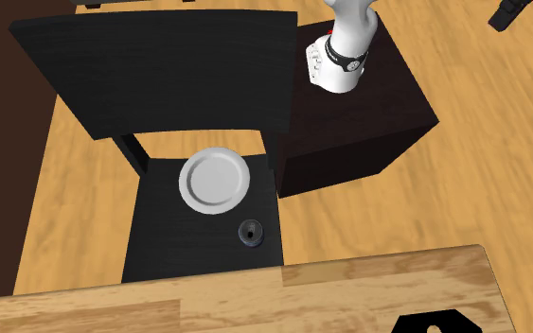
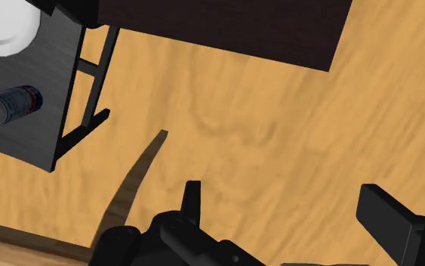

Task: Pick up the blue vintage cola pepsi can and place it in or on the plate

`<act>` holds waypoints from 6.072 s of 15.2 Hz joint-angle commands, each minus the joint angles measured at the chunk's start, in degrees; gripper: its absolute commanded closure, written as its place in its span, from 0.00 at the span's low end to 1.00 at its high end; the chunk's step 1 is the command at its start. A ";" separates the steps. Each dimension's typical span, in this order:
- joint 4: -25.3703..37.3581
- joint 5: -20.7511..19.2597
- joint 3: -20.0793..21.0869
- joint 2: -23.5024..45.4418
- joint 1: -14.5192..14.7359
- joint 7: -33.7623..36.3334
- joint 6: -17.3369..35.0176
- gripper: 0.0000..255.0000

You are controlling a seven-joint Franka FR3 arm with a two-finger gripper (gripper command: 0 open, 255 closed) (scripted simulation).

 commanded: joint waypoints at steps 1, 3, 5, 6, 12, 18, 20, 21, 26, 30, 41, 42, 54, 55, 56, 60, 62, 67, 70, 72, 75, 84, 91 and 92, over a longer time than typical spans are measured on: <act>0.00 0.00 0.00 0.00 0.00 0.00 0.00 0.00; -2.37 -1.15 -2.01 0.12 -0.68 -2.15 2.45 0.00; -4.49 -2.30 -4.06 0.55 -1.39 -4.29 4.97 0.00; -5.45 -2.87 -5.10 0.88 -1.75 -5.36 6.26 0.00; -9.79 -6.04 -11.56 4.62 -3.90 -11.75 14.38 0.00; -11.53 -8.12 -18.32 11.39 -5.57 -18.38 22.98 0.00; -11.51 -8.37 -20.65 14.30 -5.90 -20.73 25.87 0.00; -11.39 -8.37 -21.82 15.87 -6.00 -21.94 27.31 0.00; -9.62 -6.80 -27.79 24.81 -5.92 -28.71 34.19 0.00; -6.84 -2.88 -32.44 33.28 -5.29 -35.44 38.99 0.00; 7.60 19.46 -35.82 61.20 -10.58 -58.66 44.34 0.00; 9.39 21.25 -35.25 63.66 -11.86 -60.30 44.26 0.00; 13.51 28.44 -31.01 73.34 -16.53 -65.79 47.74 0.00; 13.51 28.44 -31.01 73.34 -16.53 -65.79 47.74 0.00; 13.51 28.44 -31.01 73.34 -16.53 -65.79 47.74 0.00; 13.51 28.44 -31.01 73.33 -16.53 -65.78 47.74 0.00; 13.51 28.44 -31.01 73.33 -16.53 -65.78 47.74 1.00; 13.51 28.44 -31.01 73.35 -16.54 -65.79 47.74 1.00; 13.51 28.44 -31.01 73.34 -16.53 -65.79 47.74 1.00; 13.43 27.43 -31.70 72.14 -16.02 -65.04 46.80 1.00; 13.42 25.90 -32.69 70.36 -15.30 -63.90 45.35 1.00; 14.08 21.34 -35.26 65.31 -13.40 -60.50 40.73 1.00; 10.61 17.85 -38.44 60.16 -14.73 -63.05 39.42 1.00; 9.83 17.25 -39.11 59.29 -15.22 -63.92 39.36 1.00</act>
